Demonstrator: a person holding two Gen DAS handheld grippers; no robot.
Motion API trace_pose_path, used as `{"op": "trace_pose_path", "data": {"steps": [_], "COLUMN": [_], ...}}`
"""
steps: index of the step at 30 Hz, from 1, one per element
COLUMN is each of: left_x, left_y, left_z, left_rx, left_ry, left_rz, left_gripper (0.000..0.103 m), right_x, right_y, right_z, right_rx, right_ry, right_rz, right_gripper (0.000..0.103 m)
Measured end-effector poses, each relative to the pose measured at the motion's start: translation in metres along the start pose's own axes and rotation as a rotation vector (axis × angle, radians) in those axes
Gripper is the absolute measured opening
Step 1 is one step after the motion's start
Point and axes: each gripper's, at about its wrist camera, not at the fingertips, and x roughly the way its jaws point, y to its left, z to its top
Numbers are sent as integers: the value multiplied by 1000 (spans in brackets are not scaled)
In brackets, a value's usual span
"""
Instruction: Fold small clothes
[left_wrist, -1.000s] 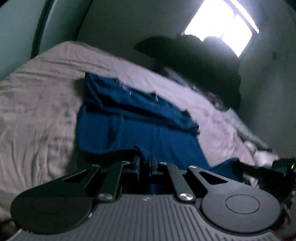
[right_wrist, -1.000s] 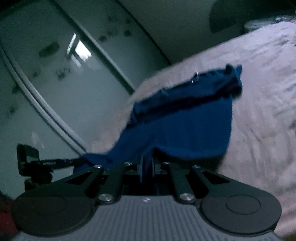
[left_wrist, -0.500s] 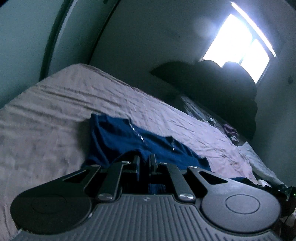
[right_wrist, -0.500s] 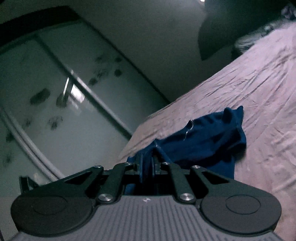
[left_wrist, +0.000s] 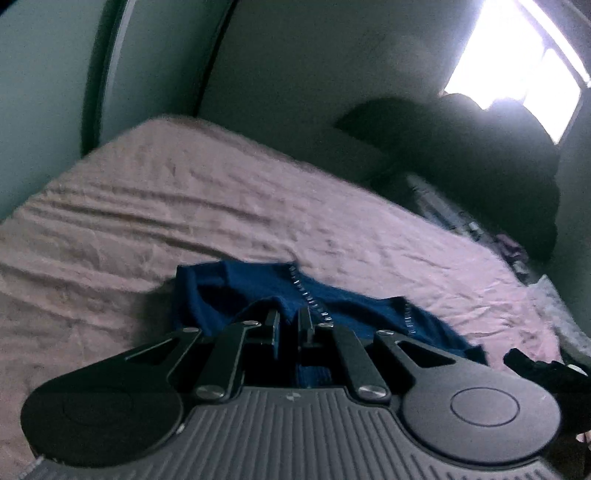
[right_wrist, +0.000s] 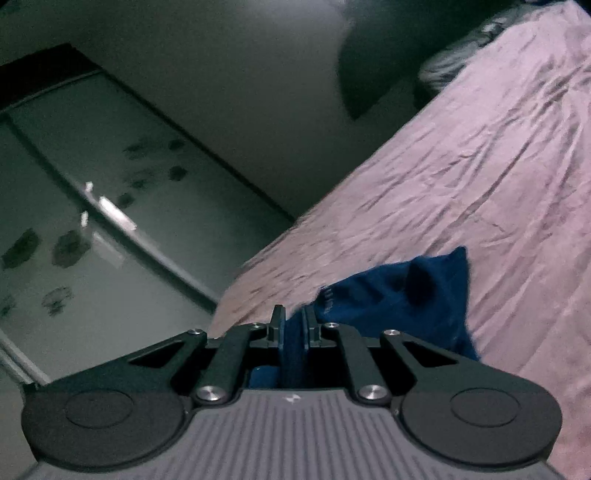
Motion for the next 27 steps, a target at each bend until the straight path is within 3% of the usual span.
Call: {"op": "trace_pose_path", "data": {"steps": [4, 8, 9, 11, 12, 13, 17, 22, 24, 27], "left_x": [40, 37, 29, 15, 5, -5, -27, -25, -17, 14], "left_y": [10, 29, 32, 36, 37, 37, 16, -39, -56, -65], "left_z": [-4, -6, -6, -5, -6, -8, -19, -51, -60, -51], "left_rx": [16, -52, -58, -51, -45, -36, 90, 465, 579, 593], "left_ry": [77, 86, 72, 44, 30, 23, 86, 235, 247, 231], "left_rz": [49, 54, 59, 68, 69, 62, -33, -180, -189, -139], "left_gripper": [9, 26, 32, 40, 43, 44, 44, 44, 48, 48], "right_x": [27, 24, 18, 7, 3, 1, 4, 37, 49, 74], "right_y": [-22, -14, -7, 9, 15, 19, 43, 61, 61, 52], "right_z": [5, -2, -5, -12, -17, -22, -47, -64, -63, -44], "right_rx": [13, -61, -102, -171, -193, -204, -323, -428, -432, -407], "right_ry": [48, 77, 80, 93, 116, 142, 316, 465, 507, 507], "right_rz": [-96, -132, -117, -93, -65, -35, 63, 137, 157, 122], "right_gripper": [11, 12, 19, 43, 69, 81, 81, 81, 81, 79]}}
